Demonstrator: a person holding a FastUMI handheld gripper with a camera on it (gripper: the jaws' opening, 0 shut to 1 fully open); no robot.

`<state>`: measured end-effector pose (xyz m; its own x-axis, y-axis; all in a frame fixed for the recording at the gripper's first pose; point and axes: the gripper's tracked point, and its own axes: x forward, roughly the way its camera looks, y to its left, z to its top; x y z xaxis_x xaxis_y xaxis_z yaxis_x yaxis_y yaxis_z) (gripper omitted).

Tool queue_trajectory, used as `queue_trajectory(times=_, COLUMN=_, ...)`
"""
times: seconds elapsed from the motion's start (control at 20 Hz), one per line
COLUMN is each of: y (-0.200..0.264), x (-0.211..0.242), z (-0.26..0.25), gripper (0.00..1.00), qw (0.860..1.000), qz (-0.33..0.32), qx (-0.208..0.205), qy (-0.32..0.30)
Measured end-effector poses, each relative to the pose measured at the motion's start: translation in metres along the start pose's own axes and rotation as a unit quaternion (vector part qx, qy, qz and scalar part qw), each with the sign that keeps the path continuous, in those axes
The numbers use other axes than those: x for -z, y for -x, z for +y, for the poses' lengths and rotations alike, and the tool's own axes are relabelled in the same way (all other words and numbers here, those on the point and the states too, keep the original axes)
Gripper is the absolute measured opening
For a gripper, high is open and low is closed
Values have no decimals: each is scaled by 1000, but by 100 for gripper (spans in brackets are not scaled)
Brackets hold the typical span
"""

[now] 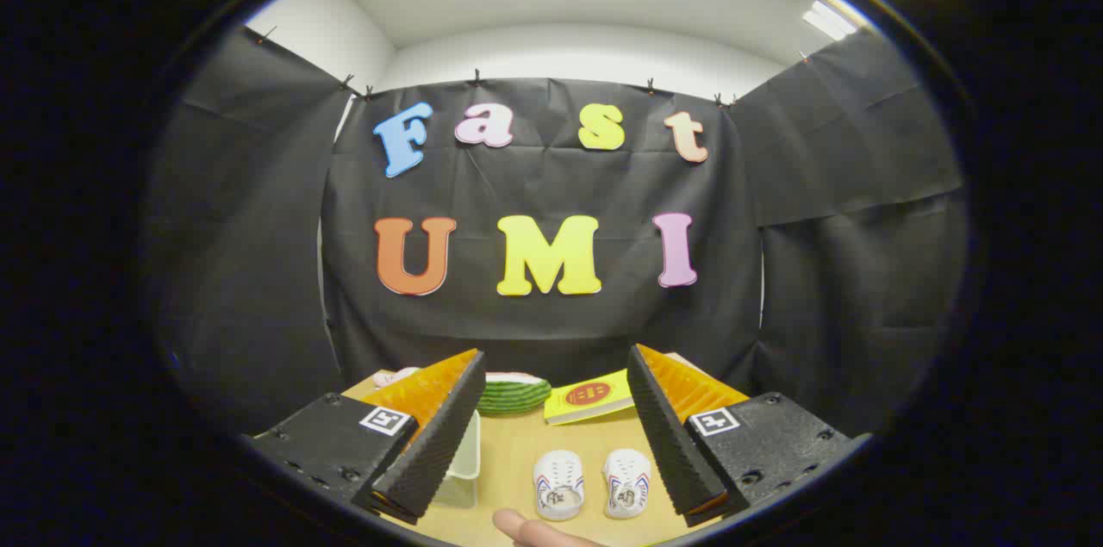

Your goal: Open the storage box then place both shoes into the box .Put the left shoe in first, then the right shoe, with the right side of both shoes facing outward in a uniform manner.

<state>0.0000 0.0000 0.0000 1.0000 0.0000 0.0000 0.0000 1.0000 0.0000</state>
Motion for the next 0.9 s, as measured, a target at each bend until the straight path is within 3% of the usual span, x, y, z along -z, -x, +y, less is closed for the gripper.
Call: queue_trajectory(times=0.9, y=-13, x=-9, z=-16, gripper=100, qw=1000, qz=5, qx=-12, qy=4)
